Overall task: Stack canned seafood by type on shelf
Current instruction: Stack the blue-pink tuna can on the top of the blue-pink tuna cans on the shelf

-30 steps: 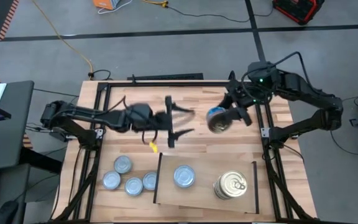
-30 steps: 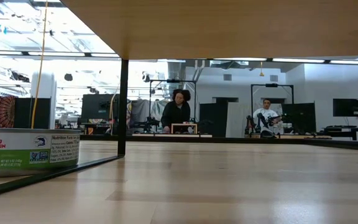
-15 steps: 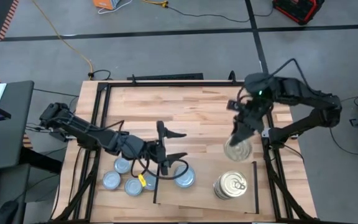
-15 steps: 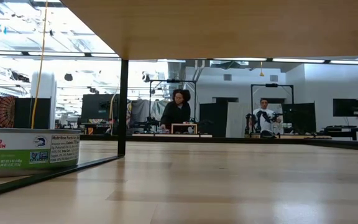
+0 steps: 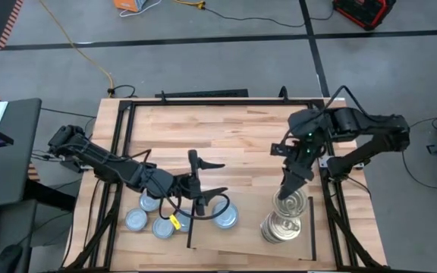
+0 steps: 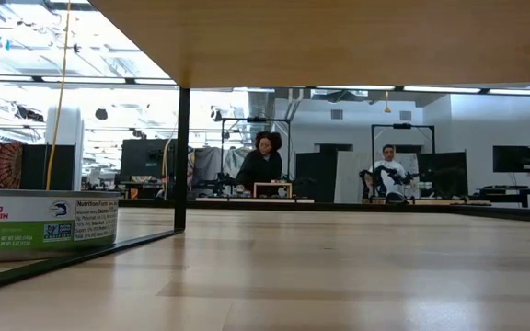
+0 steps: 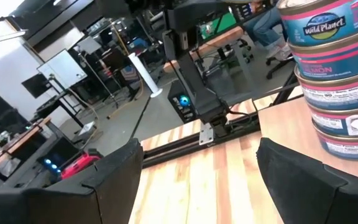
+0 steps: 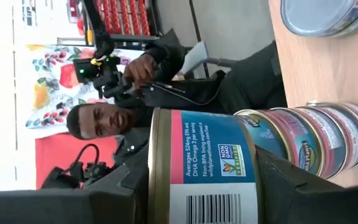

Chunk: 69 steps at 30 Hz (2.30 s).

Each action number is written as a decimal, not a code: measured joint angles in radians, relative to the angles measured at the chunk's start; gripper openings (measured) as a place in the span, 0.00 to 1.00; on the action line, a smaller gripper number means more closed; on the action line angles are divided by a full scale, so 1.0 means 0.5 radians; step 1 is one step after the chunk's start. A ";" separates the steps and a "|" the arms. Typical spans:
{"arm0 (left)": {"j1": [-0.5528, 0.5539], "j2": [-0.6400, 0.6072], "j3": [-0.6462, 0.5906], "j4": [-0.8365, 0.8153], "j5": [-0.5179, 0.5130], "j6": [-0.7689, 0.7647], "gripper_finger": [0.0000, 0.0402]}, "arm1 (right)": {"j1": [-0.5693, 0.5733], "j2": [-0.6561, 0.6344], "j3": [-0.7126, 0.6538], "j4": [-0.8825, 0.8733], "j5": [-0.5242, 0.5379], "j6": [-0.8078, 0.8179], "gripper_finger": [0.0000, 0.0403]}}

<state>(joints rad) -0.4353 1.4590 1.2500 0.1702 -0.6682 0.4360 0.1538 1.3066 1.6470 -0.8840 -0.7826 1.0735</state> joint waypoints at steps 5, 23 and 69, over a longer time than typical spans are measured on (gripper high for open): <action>-0.001 0.000 0.001 0.000 0.001 -0.028 0.75 | 0.042 0.019 -0.001 0.006 0.000 0.000 0.54; 0.000 0.000 0.000 0.002 -0.041 0.020 0.75 | 0.113 0.111 -0.001 0.026 0.086 -0.039 0.59; -0.003 0.000 0.000 0.008 -0.198 0.057 0.75 | 0.212 0.056 0.002 -0.183 0.242 0.090 0.62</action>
<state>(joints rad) -0.4367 1.4590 1.2499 0.1742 -0.7673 0.4646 0.2600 1.3345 1.6478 -0.9755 -0.6617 1.1185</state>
